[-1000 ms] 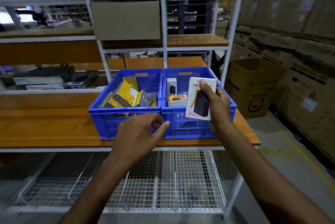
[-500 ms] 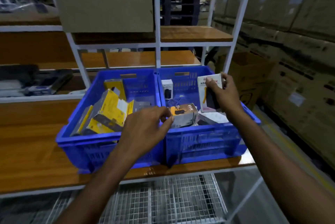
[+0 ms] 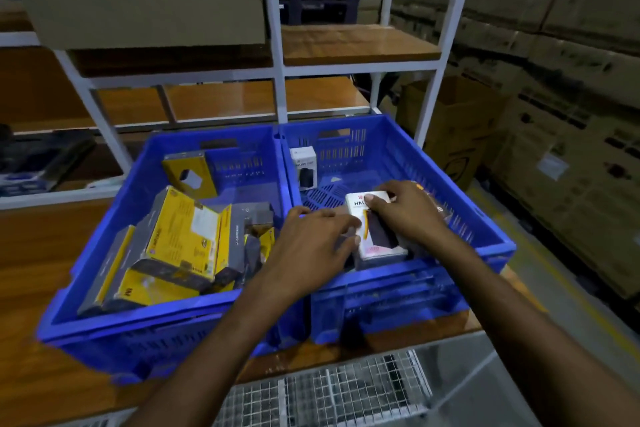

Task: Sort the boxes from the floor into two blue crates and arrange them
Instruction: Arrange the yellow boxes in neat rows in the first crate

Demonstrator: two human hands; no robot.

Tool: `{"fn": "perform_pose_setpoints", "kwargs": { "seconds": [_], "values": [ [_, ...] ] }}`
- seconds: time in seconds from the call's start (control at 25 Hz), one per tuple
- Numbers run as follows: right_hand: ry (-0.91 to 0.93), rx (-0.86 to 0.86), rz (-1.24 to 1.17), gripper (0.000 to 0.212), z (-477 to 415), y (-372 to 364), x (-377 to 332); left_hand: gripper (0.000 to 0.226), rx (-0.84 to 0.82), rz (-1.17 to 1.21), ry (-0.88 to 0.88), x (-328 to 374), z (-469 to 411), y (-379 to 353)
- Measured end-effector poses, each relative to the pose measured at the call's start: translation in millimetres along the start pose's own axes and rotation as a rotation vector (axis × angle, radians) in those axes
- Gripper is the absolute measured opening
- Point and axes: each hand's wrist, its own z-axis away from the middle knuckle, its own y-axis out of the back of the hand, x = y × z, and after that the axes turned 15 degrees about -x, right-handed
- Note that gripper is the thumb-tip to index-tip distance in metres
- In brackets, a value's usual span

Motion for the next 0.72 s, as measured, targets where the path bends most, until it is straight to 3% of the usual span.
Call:
{"fn": "perform_pose_setpoints", "kwargs": {
  "seconds": [0.2,0.24,0.36,0.48,0.6,0.72],
  "values": [
    [-0.101,-0.213,0.232,0.01,10.5,31.4,-8.2,0.024,-0.051,0.011,0.037,15.9,-14.6,-3.9],
    [-0.104,-0.243,0.297,0.013,12.2,34.9,-8.7,0.017,-0.07,-0.012,0.043,21.4,-14.3,-4.2],
    [0.046,-0.19,0.322,0.04,16.4,35.4,-19.7,0.011,-0.018,-0.042,0.098,30.0,-6.9,2.9],
    [0.257,-0.125,0.196,0.026,16.3,23.9,-43.1,0.014,0.079,-0.014,0.215,18.1,9.8,22.2],
    [0.358,-0.231,0.086,0.02,10.8,3.5,-76.2,0.021,0.161,-0.069,0.3,-12.5,33.1,41.3],
    [0.459,-0.314,0.109,0.018,3.3,-27.6,-118.9,0.023,0.252,0.059,0.386,-51.1,57.0,64.2]
  ]
}}
